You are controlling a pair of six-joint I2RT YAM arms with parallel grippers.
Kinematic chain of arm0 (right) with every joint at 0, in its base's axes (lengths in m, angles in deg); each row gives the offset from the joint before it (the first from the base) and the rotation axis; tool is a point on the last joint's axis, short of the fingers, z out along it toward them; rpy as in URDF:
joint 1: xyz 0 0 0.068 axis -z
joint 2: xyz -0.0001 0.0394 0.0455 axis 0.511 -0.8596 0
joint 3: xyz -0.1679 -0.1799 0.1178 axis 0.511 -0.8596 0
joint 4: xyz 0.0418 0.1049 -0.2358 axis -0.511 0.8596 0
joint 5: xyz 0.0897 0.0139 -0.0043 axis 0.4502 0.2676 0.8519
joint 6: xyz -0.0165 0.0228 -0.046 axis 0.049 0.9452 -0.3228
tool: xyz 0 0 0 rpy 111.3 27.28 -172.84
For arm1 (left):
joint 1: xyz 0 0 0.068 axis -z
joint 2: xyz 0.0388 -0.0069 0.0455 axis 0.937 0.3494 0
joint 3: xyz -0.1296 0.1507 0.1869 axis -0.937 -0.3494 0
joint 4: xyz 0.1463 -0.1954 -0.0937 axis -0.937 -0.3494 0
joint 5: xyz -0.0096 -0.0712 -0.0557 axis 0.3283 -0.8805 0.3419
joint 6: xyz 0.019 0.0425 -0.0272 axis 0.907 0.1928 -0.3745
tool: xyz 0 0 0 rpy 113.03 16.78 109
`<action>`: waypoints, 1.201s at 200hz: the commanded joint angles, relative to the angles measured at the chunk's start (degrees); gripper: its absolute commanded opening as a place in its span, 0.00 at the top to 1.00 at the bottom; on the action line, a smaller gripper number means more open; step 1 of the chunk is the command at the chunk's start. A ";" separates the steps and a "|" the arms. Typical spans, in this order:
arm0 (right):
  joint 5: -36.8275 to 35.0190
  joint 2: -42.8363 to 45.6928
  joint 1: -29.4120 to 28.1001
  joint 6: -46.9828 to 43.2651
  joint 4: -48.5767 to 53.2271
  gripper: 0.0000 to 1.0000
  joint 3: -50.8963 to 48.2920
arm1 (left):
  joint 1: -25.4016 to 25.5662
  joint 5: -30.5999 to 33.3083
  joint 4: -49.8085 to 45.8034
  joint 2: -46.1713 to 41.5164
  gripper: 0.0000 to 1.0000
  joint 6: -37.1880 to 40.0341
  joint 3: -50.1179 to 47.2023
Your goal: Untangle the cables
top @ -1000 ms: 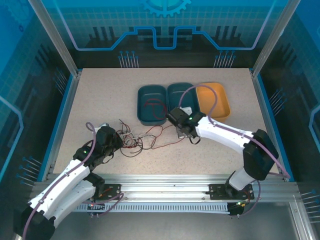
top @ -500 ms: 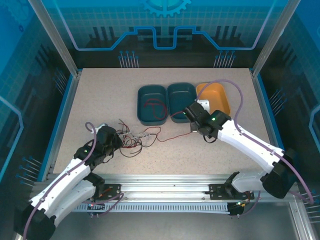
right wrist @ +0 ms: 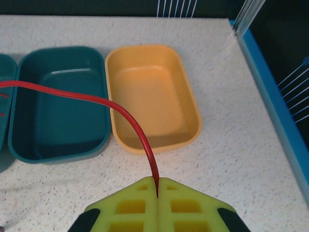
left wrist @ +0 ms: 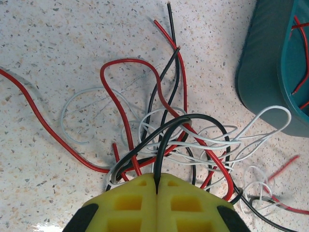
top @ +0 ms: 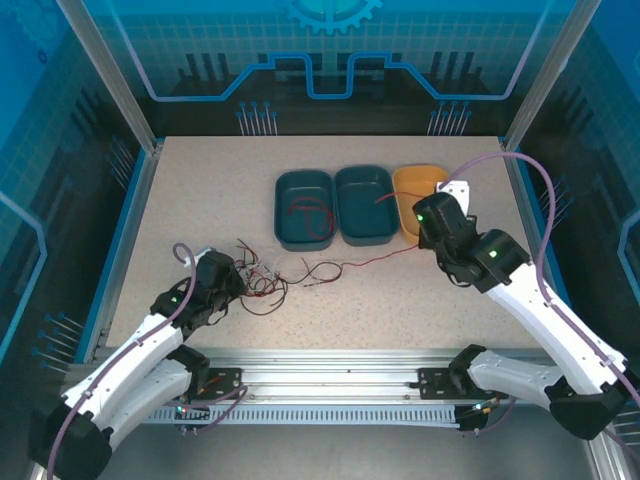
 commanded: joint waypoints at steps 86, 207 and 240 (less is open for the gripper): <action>4.74 3.97 2.56 -10.84 -5.69 1.00 11.11 | -0.59 -0.69 2.36 2.99 0.95 0.03 -1.34; 25.69 -23.74 2.24 -18.83 -14.36 1.00 44.28 | -0.60 -5.64 0.55 0.23 0.11 0.25 2.57; 27.20 -31.79 2.17 -20.16 -18.62 1.00 51.50 | -0.60 -5.45 -1.64 -1.60 0.01 0.75 4.35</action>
